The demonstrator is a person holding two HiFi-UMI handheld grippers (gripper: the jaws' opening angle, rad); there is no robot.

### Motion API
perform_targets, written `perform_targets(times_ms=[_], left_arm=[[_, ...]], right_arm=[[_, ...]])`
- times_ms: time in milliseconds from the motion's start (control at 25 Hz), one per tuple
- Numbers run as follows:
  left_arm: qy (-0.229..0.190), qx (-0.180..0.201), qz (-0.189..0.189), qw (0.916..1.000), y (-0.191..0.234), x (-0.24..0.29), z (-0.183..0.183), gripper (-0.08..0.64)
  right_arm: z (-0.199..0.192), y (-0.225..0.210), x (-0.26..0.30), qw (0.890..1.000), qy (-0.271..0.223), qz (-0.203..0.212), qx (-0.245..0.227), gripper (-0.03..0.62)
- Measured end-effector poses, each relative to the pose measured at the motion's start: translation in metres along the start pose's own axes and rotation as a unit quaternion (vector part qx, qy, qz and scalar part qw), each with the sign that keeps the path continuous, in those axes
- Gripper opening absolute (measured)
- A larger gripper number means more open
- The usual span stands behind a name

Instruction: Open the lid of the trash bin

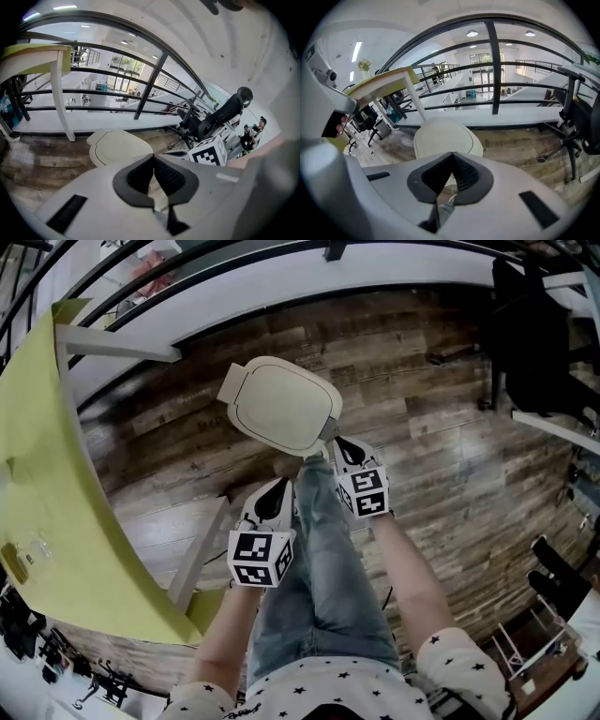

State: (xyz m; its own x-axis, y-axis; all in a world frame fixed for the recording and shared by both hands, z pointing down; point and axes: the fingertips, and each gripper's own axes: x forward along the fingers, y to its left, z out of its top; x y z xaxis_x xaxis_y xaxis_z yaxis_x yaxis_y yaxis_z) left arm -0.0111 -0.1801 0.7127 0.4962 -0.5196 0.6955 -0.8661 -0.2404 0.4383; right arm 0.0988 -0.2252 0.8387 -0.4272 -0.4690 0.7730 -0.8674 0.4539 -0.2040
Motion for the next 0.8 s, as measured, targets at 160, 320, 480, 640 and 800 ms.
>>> perform_targets(times_ms=[160, 320, 480, 640, 800], left_arm=[[0.005, -0.011, 0.004, 0.9999, 0.009, 0.011, -0.01, 0.012], [0.013, -0.017, 0.006, 0.9998, 0.015, 0.022, -0.021, 0.012], [0.016, -0.025, 0.006, 0.9995, 0.019, 0.027, -0.026, 0.012], [0.015, -0.031, 0.006, 0.9994, 0.024, 0.028, -0.028, 0.012], [0.013, -0.037, 0.008, 0.9992, 0.031, 0.028, -0.028, 0.012]], right_arm=[[-0.018, -0.009, 0.023, 1.0, 0.018, -0.002, 0.005, -0.006], [-0.031, -0.017, 0.042, 0.999, 0.035, -0.006, 0.002, -0.006], [-0.041, -0.02, 0.057, 0.999, 0.054, -0.007, -0.007, -0.006], [-0.05, -0.021, 0.065, 0.997, 0.07, -0.011, -0.009, -0.006], [-0.053, -0.024, 0.068, 0.998, 0.063, -0.016, 0.002, -0.005]])
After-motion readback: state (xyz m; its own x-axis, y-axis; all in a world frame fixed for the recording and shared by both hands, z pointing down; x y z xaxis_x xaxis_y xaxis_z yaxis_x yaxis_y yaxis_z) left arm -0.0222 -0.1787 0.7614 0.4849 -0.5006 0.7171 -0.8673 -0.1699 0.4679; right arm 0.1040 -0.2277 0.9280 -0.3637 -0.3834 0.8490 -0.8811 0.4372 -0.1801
